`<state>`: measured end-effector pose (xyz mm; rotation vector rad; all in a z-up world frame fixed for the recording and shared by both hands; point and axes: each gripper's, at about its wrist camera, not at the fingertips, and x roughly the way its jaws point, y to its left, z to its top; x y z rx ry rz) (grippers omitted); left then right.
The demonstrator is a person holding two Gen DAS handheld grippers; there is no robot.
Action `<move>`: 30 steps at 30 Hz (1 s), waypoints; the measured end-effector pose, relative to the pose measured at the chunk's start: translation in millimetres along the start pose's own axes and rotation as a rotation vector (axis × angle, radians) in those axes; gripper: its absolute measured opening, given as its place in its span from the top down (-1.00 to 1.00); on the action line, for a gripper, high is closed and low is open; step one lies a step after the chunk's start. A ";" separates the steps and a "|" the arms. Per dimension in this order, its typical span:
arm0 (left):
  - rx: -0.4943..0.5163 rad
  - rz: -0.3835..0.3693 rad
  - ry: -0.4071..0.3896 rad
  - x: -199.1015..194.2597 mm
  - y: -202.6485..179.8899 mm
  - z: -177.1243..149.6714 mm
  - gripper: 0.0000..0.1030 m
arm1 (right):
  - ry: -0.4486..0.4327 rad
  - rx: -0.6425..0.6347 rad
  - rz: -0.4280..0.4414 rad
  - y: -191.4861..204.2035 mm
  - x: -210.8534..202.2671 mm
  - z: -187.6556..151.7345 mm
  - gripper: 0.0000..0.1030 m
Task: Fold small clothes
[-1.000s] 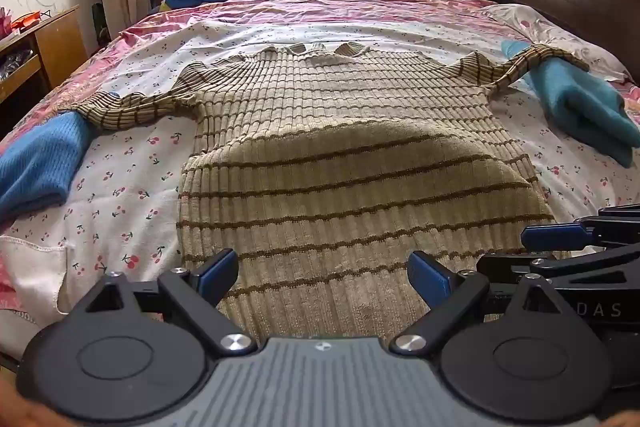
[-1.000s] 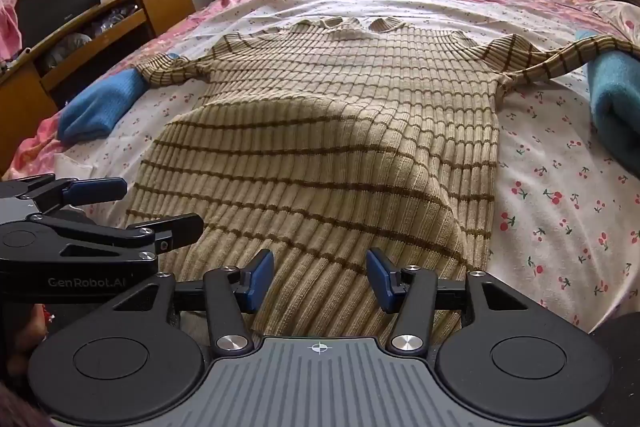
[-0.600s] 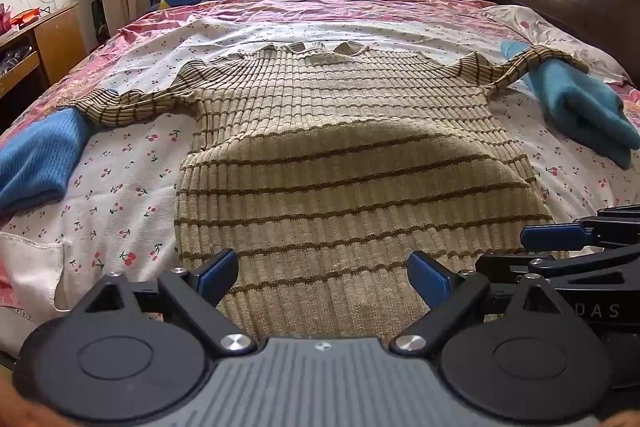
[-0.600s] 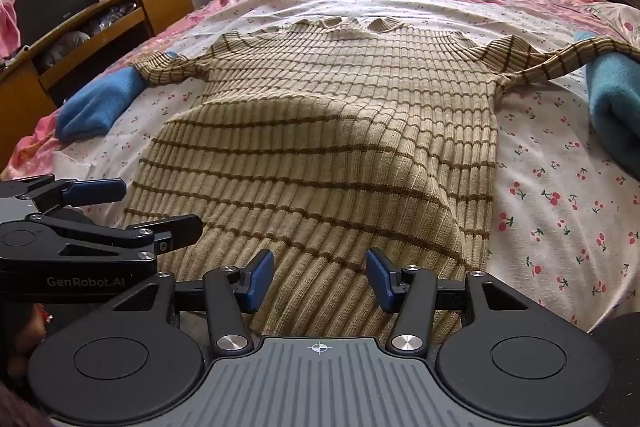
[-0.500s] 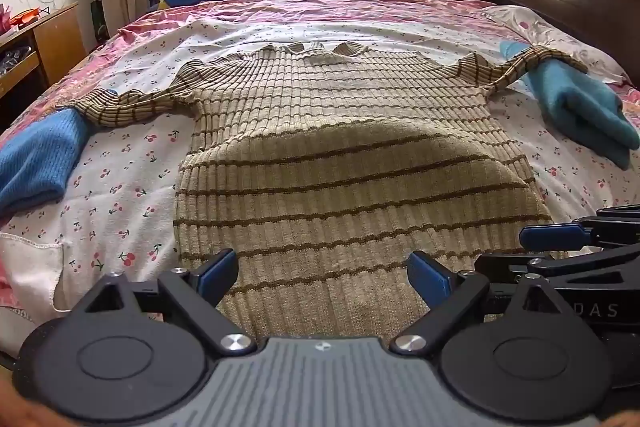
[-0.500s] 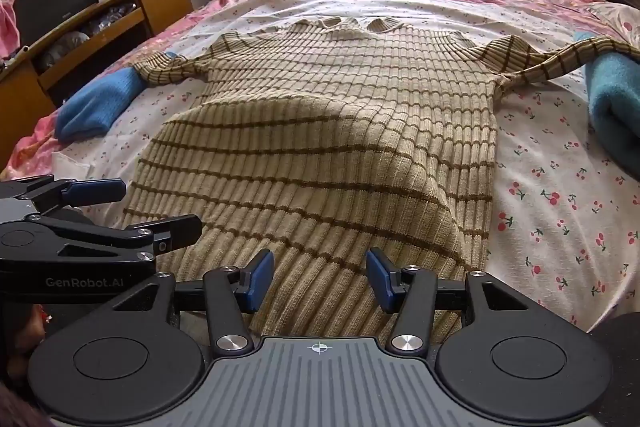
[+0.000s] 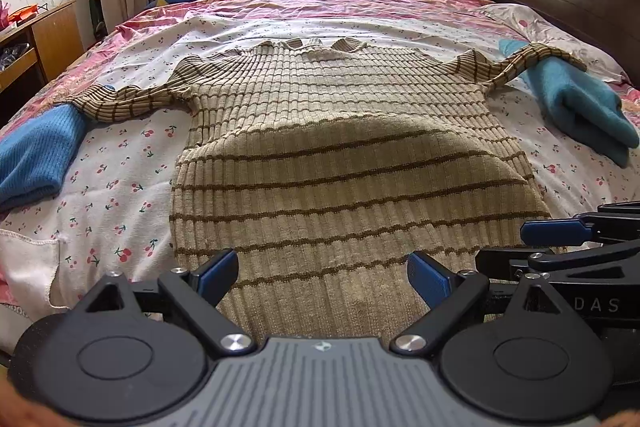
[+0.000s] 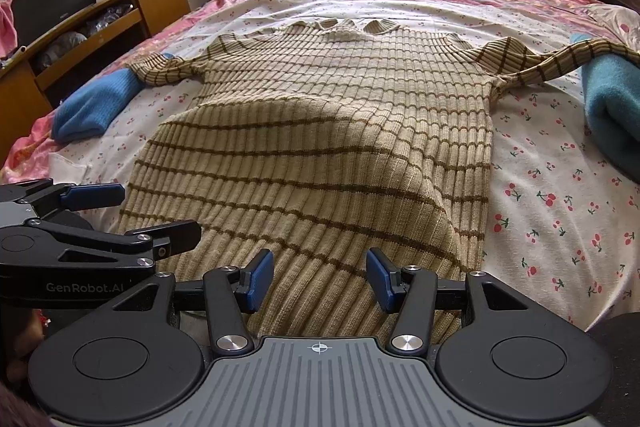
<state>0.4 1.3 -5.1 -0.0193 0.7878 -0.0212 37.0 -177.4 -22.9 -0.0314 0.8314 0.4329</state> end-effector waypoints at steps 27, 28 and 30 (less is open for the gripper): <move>-0.001 -0.008 0.019 3.8 -1.5 -4.1 -0.88 | 0.007 -0.015 -0.030 1.4 2.7 -2.6 0.01; -0.001 -0.007 0.020 4.0 -1.6 -3.7 -0.88 | 0.007 -0.015 -0.030 1.3 2.9 -2.6 0.01; 0.000 -0.008 0.023 4.3 -1.8 -3.7 -0.88 | 0.008 -0.015 -0.031 0.8 3.2 -2.5 0.01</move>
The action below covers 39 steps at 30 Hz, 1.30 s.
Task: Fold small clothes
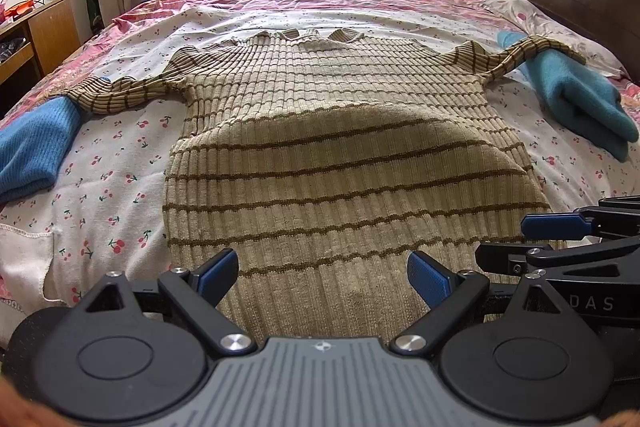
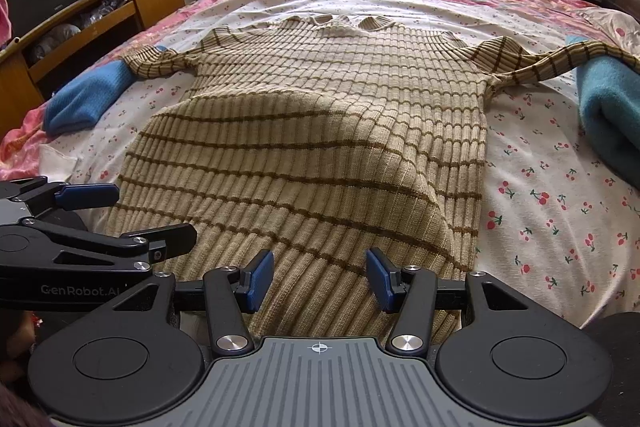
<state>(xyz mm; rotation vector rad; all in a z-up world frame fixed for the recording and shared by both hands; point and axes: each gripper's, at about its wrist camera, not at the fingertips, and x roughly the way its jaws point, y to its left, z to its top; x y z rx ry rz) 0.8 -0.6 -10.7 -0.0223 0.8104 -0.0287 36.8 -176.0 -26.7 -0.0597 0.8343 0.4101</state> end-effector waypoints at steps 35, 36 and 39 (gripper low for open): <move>0.000 -0.004 0.016 2.4 0.1 -1.0 -0.88 | 0.005 0.000 -0.004 0.6 1.9 -1.5 0.01; 0.001 -0.003 0.016 2.3 0.1 -1.0 -0.88 | 0.006 0.000 -0.005 0.9 1.7 -1.2 0.01; 0.002 -0.002 0.015 1.8 0.9 -1.1 -0.88 | 0.005 0.000 -0.005 1.0 1.6 -1.3 0.01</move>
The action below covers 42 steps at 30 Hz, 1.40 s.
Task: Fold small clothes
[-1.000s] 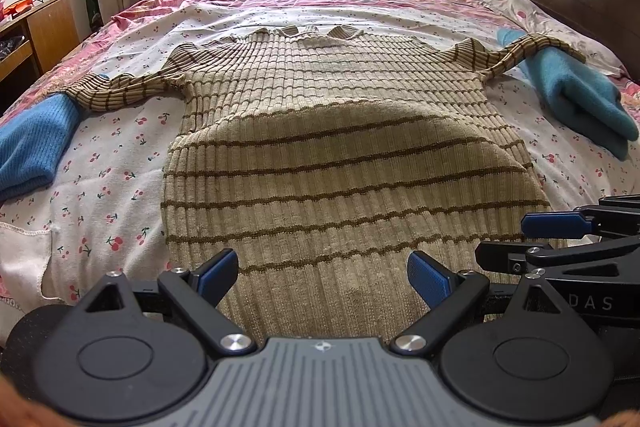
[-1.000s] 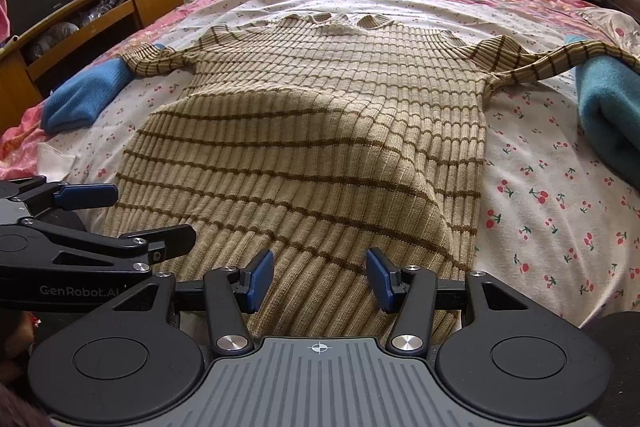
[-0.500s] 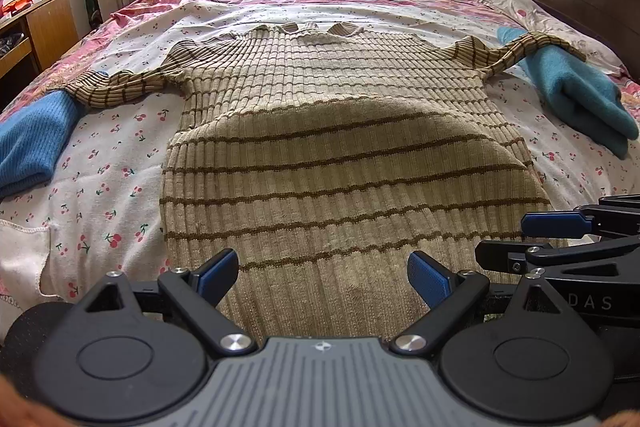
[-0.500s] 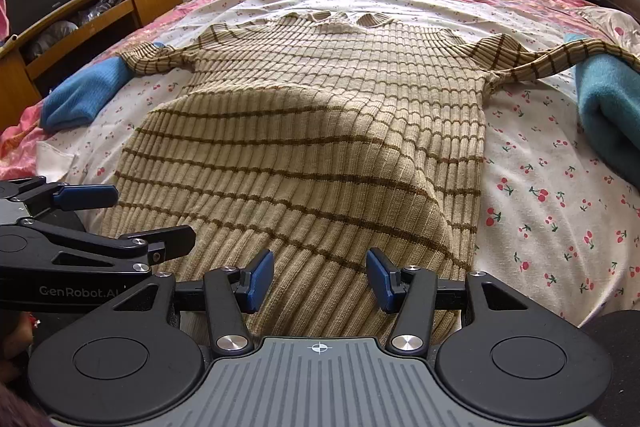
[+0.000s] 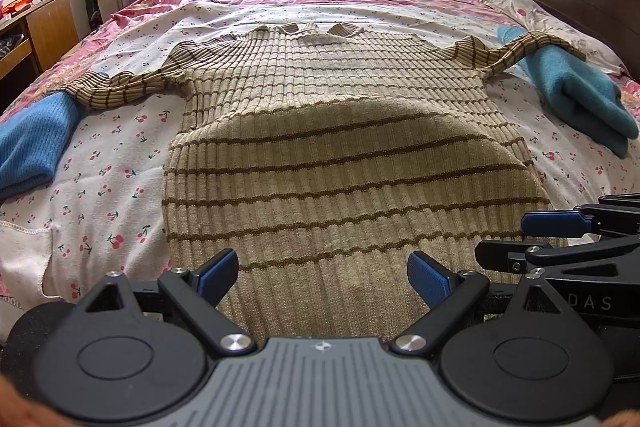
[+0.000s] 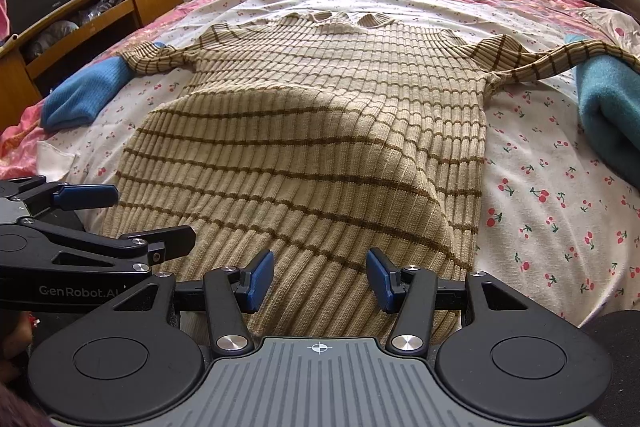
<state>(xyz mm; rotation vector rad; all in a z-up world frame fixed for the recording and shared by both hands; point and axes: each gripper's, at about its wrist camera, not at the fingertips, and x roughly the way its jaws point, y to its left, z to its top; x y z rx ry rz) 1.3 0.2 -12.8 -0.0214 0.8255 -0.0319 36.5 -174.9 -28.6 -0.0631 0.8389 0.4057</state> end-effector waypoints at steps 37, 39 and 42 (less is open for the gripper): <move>0.037 0.000 -0.016 3.1 -8.4 16.2 -0.87 | -0.025 0.013 -0.033 -5.7 -0.6 5.6 0.01; 0.037 -0.004 -0.021 5.7 -9.5 22.2 -0.87 | -0.035 0.027 -0.035 -9.8 0.3 10.0 0.01; 0.037 -0.004 -0.029 11.2 -11.8 32.8 -0.87 | -0.044 0.045 -0.040 -16.1 3.4 18.4 0.01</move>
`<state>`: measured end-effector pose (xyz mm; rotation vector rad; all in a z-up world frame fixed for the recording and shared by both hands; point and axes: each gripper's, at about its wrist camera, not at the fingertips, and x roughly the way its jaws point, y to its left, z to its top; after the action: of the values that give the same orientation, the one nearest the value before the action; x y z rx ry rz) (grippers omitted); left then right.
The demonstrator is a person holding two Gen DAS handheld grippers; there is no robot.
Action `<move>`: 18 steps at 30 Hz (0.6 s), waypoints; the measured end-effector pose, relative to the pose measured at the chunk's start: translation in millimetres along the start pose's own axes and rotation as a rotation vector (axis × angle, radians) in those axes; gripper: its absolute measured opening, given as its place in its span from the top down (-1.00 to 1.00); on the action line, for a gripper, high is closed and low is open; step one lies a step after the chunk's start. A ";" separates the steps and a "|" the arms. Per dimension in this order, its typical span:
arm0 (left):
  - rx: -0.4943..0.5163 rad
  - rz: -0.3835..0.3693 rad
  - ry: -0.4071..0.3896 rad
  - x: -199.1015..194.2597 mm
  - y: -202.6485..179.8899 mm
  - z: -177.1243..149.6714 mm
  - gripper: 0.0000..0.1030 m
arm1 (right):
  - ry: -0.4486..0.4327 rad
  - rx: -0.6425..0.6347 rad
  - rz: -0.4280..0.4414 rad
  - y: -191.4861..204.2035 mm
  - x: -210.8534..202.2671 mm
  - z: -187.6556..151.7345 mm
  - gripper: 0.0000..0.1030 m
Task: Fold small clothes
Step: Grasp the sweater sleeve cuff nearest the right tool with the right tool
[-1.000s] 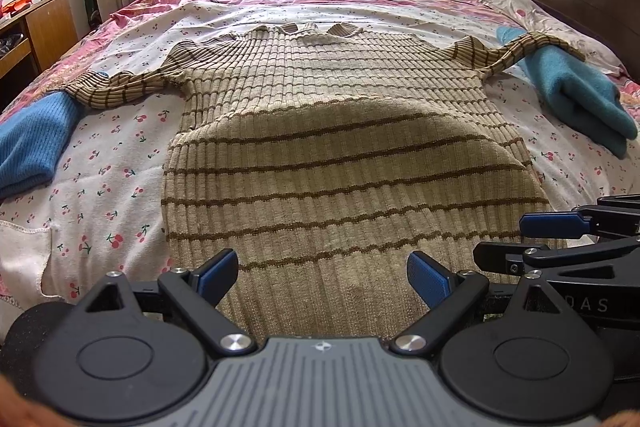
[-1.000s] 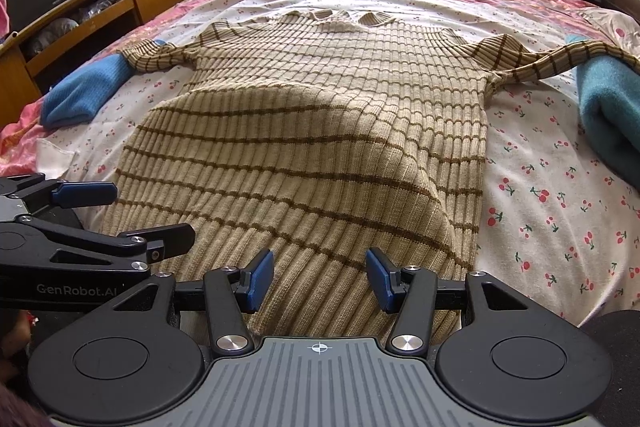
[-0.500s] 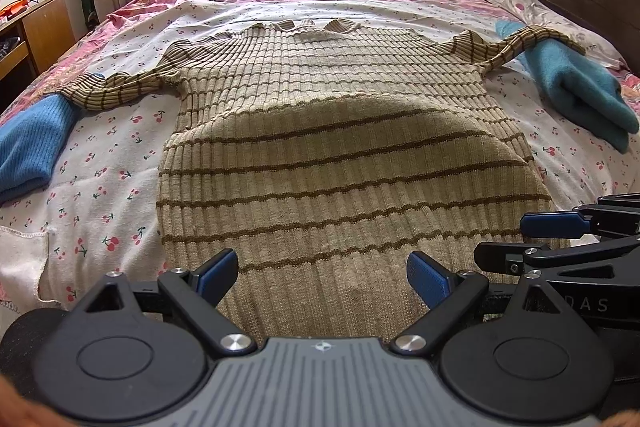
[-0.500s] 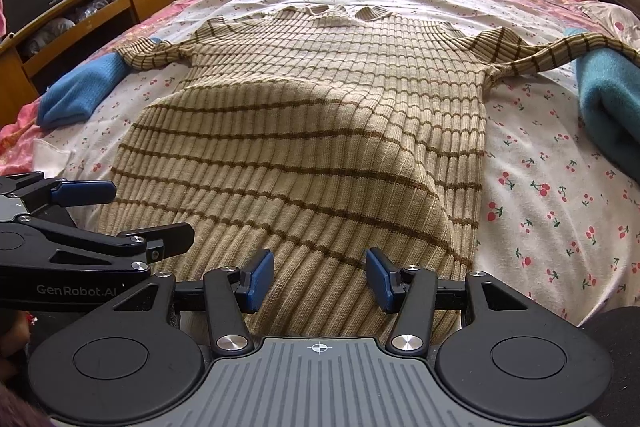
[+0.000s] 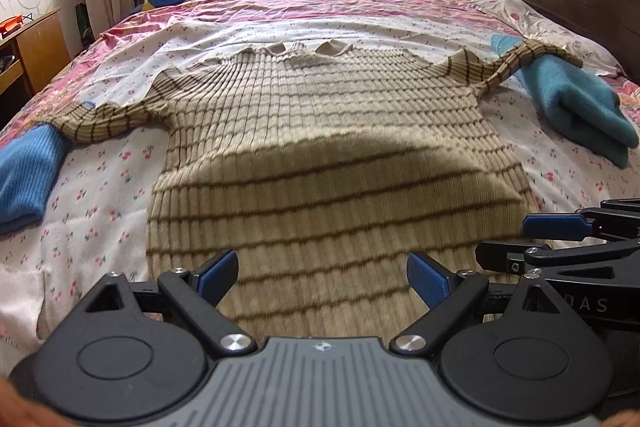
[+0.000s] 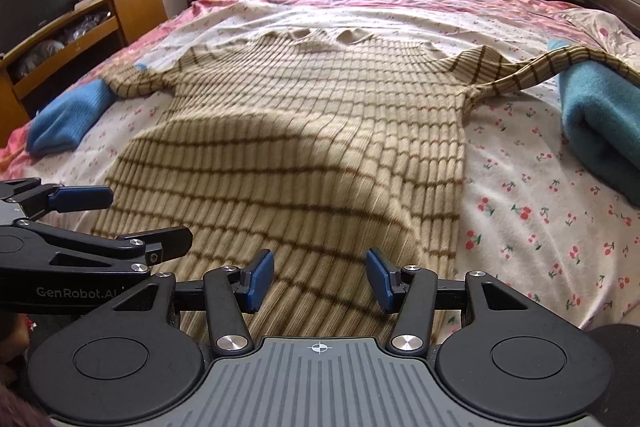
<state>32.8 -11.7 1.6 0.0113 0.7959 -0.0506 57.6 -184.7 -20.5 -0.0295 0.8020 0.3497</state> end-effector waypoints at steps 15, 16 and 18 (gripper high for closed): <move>0.035 -0.040 -0.018 37.1 -19.7 51.8 -0.88 | -0.068 0.114 -0.018 -46.8 18.2 47.2 0.01; 0.036 -0.041 -0.014 40.2 -20.8 54.0 -0.88 | -0.076 0.124 -0.025 -52.4 18.2 49.9 0.01; 0.038 -0.045 -0.010 45.7 -22.8 59.2 -0.88 | -0.098 0.142 -0.047 -64.9 17.7 56.9 0.01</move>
<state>105.9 -38.2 10.6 0.0285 0.7856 -0.1085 129.3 -231.6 -0.1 0.1007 0.7264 0.2471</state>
